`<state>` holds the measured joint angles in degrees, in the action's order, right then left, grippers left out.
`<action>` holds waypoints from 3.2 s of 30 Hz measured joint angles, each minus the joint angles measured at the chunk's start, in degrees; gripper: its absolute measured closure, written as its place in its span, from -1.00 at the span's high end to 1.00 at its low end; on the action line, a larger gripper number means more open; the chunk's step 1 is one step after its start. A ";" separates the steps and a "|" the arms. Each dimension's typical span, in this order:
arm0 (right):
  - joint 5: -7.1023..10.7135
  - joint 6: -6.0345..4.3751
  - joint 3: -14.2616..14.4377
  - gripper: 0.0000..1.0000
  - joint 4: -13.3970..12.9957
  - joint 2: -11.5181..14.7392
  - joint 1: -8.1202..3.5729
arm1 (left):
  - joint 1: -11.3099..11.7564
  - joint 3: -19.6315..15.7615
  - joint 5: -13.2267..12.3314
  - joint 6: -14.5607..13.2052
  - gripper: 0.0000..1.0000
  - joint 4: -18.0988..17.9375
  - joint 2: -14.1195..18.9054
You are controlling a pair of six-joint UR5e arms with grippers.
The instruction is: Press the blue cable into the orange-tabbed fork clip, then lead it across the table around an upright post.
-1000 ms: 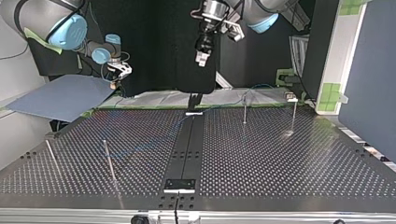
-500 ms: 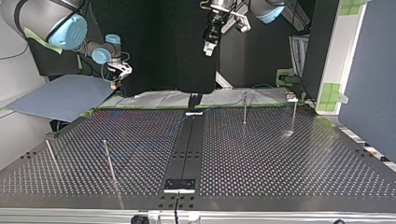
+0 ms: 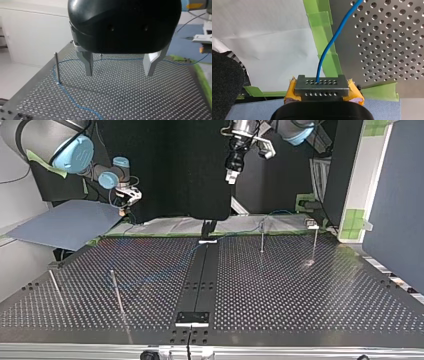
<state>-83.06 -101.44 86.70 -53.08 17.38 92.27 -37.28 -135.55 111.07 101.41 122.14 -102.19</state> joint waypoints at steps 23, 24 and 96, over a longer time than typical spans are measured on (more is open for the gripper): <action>0.70 0.18 -0.08 -1.00 0.24 0.07 0.14 | 9.88 0.11 -1.39 -3.42 0.96 0.10 -0.06; 0.70 0.18 -0.07 -1.00 0.25 0.08 0.14 | 9.94 0.11 -1.37 -3.45 0.96 0.11 -0.06; 0.70 0.18 -0.07 -1.00 0.25 0.08 0.15 | 10.01 0.13 -1.34 -3.50 0.96 0.12 -0.06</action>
<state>-82.36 -101.27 86.63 -52.83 17.46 92.42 -27.27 -135.42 109.73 97.91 122.27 -102.25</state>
